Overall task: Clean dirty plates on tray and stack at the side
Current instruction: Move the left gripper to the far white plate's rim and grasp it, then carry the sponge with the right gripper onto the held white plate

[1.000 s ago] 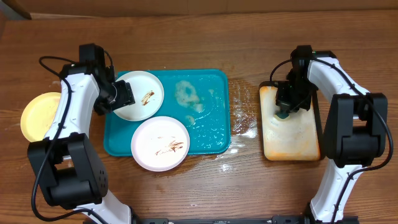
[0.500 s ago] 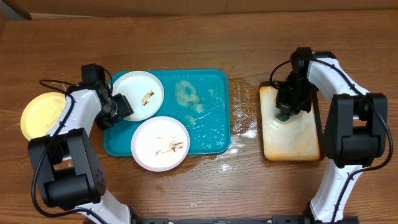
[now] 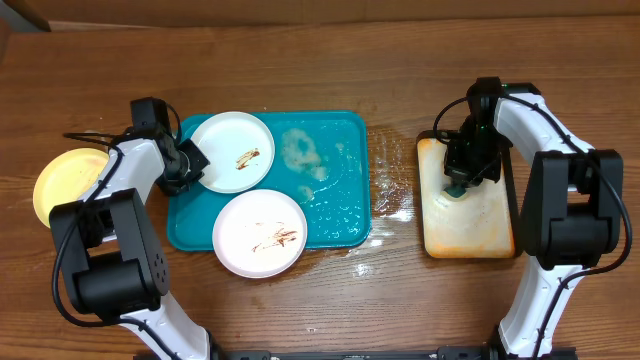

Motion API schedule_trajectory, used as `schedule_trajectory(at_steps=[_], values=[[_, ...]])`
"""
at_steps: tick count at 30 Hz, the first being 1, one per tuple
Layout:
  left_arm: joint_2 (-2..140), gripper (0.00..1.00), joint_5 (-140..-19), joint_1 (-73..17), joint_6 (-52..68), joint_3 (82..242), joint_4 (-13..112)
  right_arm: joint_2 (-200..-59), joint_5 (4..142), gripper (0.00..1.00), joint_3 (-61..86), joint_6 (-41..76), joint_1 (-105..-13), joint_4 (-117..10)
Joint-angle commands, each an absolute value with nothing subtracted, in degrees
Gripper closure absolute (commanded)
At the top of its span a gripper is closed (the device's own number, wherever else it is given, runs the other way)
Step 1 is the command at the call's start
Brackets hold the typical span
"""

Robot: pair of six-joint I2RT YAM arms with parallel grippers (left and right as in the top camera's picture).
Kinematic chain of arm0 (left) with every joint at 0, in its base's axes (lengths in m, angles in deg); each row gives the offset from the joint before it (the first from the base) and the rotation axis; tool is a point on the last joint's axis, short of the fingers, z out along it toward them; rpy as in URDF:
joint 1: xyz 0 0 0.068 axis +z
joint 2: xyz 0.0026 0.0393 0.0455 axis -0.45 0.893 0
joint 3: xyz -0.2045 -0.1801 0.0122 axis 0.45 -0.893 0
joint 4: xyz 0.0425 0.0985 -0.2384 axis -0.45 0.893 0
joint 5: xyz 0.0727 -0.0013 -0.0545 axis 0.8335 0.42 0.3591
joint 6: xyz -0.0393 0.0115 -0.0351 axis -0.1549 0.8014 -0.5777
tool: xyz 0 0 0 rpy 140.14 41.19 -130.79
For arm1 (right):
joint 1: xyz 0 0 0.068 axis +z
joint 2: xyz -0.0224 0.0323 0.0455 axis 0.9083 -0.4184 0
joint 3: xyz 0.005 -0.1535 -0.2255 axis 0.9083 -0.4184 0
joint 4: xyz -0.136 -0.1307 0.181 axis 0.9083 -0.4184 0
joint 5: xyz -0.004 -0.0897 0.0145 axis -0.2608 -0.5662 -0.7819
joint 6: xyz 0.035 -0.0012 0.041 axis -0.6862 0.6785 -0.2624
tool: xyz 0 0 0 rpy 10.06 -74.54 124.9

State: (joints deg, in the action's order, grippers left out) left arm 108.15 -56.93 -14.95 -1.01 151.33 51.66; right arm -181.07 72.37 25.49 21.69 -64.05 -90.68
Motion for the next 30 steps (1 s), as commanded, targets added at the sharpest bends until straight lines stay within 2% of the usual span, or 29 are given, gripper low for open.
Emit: schedule_trajectory(at_steps=[1, 11, 21, 30], values=[[111.93, 0.96, -56.36, -15.78, -1.86, 149.69, 53.82, -179.61, 72.88, 0.96, 24.66, 22.28, -63.75, -90.01], [102.75, 0.96, -55.81, -21.88, -0.35, 154.68, 58.39, -179.13, 72.70, 0.96, 28.55, 21.82, -63.73, -88.08], [102.33, 0.96, -55.20, -26.21, -0.44, 155.51, 59.68, -173.93, 73.79, 0.96, 39.63, 22.44, -63.22, -92.89], [102.33, 0.96, -54.76, -27.12, 1.53, 155.51, 59.75, -172.72, 83.65, 0.96, 39.61, 23.33, -54.11, -91.95]])
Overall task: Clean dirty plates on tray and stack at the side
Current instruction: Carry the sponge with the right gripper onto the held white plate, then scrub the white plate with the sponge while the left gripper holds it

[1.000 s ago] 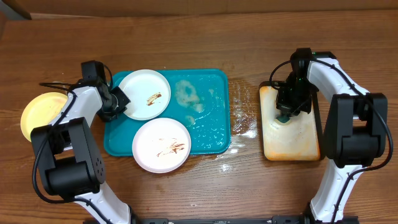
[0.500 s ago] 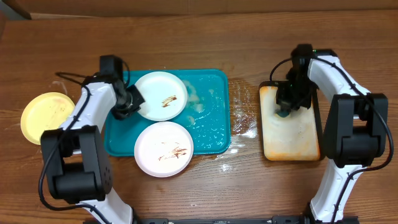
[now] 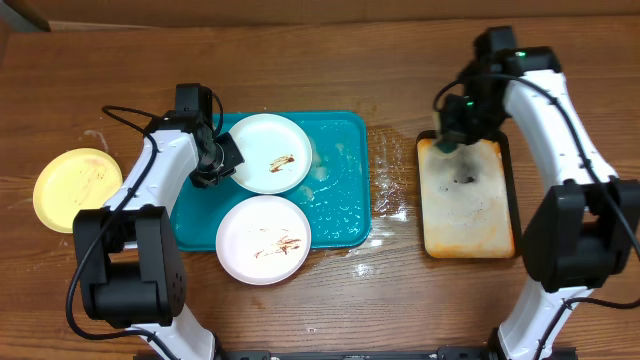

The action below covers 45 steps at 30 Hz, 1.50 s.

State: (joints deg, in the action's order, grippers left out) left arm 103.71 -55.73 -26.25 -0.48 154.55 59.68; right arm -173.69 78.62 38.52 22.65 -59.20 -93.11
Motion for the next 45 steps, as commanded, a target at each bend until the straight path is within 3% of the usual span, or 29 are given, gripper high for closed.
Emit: schedule_trajectory(at_steps=[1, 7, 12, 33, 39, 45], values=[[102.33, 0.96, -54.76, -27.32, 2.01, 155.51, 59.90, -172.72, 83.69, 0.96, 39.61, 23.16, -52.01, -91.25], [102.33, 0.96, -54.50, -29.68, 4.17, 155.51, 61.50, -172.79, 84.33, 0.96, 39.61, 17.65, -39.60, -85.20], [102.33, 0.96, -54.57, -31.76, 4.15, 155.51, 61.47, -173.64, 85.84, 0.96, 39.61, 13.19, -34.77, -79.25], [102.33, 0.96, -59.35, -35.96, -1.77, 155.51, 54.02, -186.52, 97.40, 0.96, 39.54, 5.32, -27.31, -66.75], [102.33, 0.96, -58.59, -40.57, -1.44, 155.51, 55.11, -186.87, 95.58, 0.96, 39.52, 1.04, -26.37, -61.35], [102.33, 0.96, -55.51, -42.86, -1.33, 155.51, 58.22, -186.87, 85.44, 0.96, 39.52, -2.77, -26.94, -63.39]])
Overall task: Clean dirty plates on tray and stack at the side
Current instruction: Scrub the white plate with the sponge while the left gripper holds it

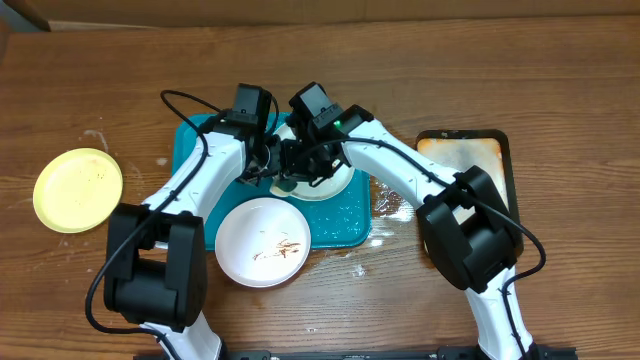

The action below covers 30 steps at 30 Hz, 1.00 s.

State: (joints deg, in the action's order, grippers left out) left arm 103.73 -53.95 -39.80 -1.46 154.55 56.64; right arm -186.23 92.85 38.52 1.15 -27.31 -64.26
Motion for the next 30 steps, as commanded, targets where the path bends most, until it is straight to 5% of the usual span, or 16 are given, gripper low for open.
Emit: schedule_trajectory(at_steps=[1, 15, 30], values=[[102.33, 0.96, -55.44, -42.86, -1.20, 155.51, 58.46, -186.87, 85.25, 0.96, 39.50, -2.72, -27.14, -63.41], [102.33, 0.96, -57.19, -42.80, -1.01, 155.51, 59.46, -189.58, 80.79, 0.96, 39.52, -4.89, -30.79, -59.80], [102.35, 0.96, -55.70, -42.80, -1.05, 155.51, 62.00, -187.30, 93.49, 0.96, 42.71, -3.97, -40.12, -56.65]])
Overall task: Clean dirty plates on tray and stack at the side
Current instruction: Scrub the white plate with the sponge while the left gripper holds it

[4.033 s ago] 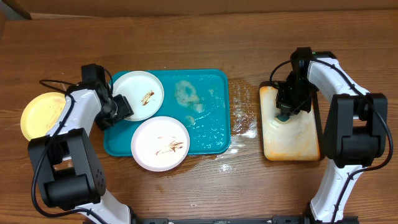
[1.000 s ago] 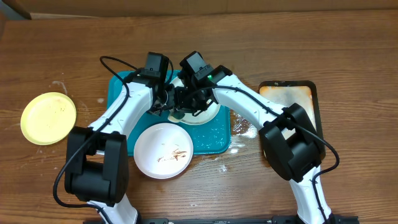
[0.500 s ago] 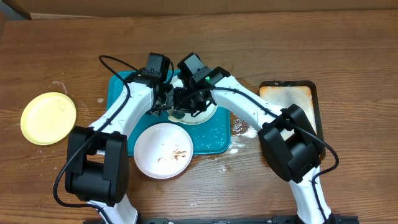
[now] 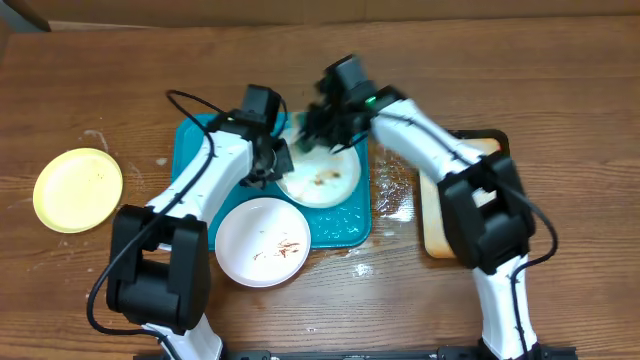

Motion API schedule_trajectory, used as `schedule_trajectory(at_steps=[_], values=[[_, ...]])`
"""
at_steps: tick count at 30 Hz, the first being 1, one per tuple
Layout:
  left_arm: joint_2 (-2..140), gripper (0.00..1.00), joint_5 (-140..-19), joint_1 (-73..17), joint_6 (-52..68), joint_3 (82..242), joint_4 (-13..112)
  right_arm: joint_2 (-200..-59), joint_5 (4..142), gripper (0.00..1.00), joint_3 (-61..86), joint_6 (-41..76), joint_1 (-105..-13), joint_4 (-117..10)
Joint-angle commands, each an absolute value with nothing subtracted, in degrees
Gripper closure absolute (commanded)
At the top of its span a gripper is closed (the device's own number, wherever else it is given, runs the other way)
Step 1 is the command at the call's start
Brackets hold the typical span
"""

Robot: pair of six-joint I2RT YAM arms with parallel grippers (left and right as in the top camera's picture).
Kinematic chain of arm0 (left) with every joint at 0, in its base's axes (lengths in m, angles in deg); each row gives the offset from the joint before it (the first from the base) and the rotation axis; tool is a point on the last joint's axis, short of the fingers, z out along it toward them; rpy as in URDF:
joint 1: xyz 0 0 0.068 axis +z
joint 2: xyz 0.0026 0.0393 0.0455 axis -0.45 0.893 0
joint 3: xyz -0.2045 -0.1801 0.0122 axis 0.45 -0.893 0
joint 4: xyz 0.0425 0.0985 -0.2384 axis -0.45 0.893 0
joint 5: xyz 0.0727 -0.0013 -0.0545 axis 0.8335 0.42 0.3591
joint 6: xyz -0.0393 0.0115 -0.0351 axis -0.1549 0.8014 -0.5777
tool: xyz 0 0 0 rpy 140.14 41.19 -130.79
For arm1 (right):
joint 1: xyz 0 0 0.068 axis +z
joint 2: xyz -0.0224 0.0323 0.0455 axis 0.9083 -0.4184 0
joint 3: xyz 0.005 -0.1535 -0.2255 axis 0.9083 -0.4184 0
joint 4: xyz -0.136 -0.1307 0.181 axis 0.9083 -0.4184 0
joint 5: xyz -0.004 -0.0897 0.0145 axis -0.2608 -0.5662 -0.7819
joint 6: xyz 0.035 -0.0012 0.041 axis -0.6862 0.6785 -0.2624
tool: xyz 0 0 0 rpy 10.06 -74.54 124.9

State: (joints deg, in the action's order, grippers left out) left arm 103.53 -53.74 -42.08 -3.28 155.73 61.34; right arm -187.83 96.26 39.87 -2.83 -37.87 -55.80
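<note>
A white plate [image 4: 325,180] with brown smears lies at the right end of the teal tray [image 4: 192,205]. My left gripper [image 4: 277,160] is shut on that plate's left rim. At the plate's far rim hovers my right gripper [image 4: 312,132], blurred, shut on a dark sponge [image 4: 304,141]. A second stained white plate [image 4: 263,242] overhangs the tray's front edge. On the table at the far left sits a yellow plate [image 4: 78,190].
An orange-stained white board [image 4: 462,215] in a dark frame lies at the right, partly under my right arm. Water glistens on the table [image 4: 390,200] between tray and board. Both arms cross over the tray's far half.
My right gripper has moved from the near left part of the held plate to its far rim. More of the plate shows, with smears at its middle. The left gripper keeps its hold.
The left gripper held the far plate at the tray's left while the right gripper was down on the sponge at the board. Then the plate was further right and the sponge lifted. Then the sponge was on the plate, and now at its far rim.
</note>
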Motion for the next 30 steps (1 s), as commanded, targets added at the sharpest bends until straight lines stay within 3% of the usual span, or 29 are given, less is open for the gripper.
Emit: schedule_trajectory(at_steps=[1, 17, 30], values=[[102.40, 0.96, -55.59, -42.80, -1.05, 155.51, 62.28, -186.98, 93.46, 0.96, 43.59, -3.97, -40.12, -57.57], [103.23, 0.96, -55.05, -42.47, -3.43, 155.49, 59.88, -186.71, 87.48, 0.96, 45.23, -1.59, -35.31, -66.99], [103.32, 0.96, -55.35, -42.40, -3.43, 155.49, 59.86, -186.71, 87.87, 0.96, 33.66, -4.43, -33.69, -61.24]])
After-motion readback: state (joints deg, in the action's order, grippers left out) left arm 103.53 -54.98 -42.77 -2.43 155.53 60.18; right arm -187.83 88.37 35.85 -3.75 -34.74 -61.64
